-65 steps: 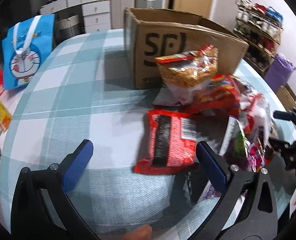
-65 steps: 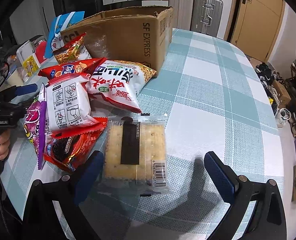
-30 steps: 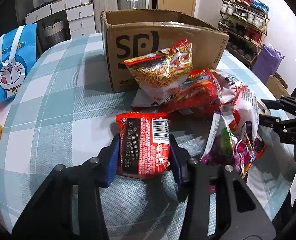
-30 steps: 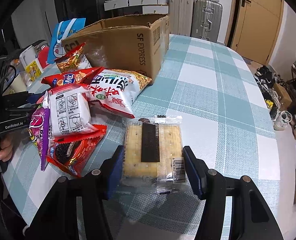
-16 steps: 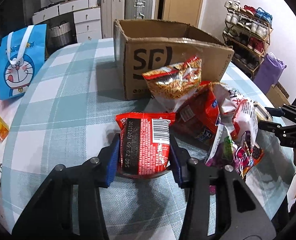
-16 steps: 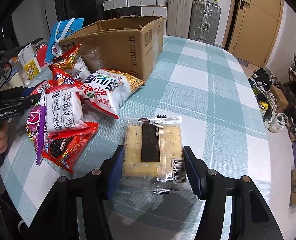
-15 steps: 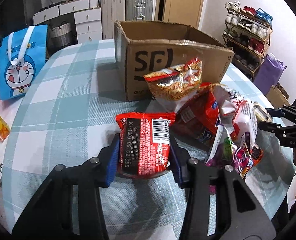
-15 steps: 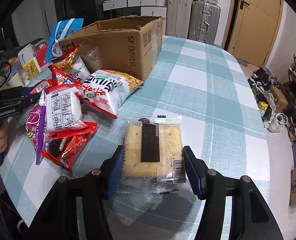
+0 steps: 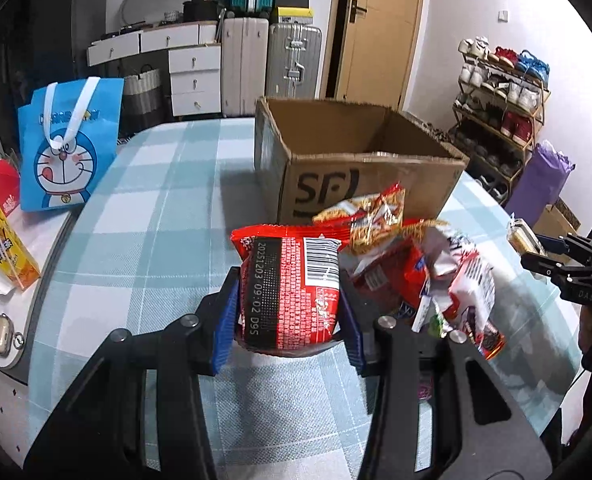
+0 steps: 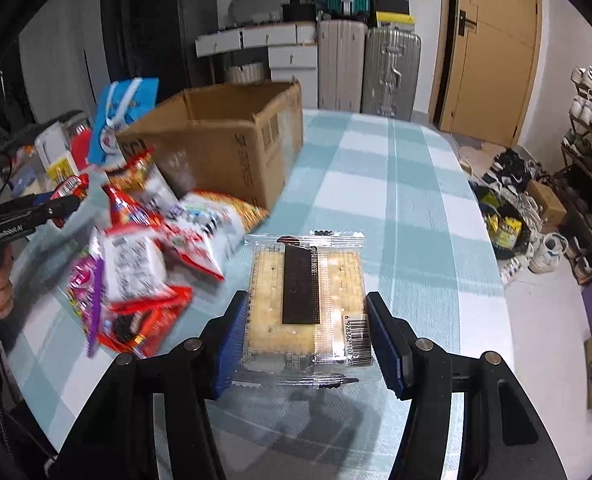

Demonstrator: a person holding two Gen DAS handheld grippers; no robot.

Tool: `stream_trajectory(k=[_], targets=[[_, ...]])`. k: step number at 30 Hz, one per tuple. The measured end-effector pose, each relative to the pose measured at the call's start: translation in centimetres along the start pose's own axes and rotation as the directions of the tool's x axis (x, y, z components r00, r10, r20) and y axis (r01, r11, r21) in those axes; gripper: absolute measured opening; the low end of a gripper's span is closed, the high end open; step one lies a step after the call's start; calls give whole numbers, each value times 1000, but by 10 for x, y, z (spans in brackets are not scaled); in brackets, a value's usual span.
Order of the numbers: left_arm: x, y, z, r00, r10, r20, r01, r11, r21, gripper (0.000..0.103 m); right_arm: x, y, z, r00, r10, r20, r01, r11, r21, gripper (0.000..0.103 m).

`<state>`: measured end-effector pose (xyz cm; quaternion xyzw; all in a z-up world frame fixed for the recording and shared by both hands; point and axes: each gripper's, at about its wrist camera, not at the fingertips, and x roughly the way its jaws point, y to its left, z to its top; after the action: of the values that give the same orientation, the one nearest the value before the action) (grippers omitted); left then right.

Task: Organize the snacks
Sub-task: 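Grasp the cracker pack with the right gripper while the left grasps the red noodle snack, then carry both held packs over the open cardboard box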

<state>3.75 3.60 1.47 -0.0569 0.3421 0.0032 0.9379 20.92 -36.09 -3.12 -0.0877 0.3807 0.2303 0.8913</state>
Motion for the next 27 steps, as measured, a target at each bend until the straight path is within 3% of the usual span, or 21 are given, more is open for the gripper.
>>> stream_trajectory(k=[9, 27], targets=[[-15, 0, 17, 999, 1, 51, 0, 1000, -14, 42, -17, 9, 15, 994, 51, 100, -53, 998, 17, 58], [-26, -18, 61, 991, -27, 132, 26, 1000, 14, 42, -30, 24, 56, 972, 117, 203, -121, 993, 7, 58]])
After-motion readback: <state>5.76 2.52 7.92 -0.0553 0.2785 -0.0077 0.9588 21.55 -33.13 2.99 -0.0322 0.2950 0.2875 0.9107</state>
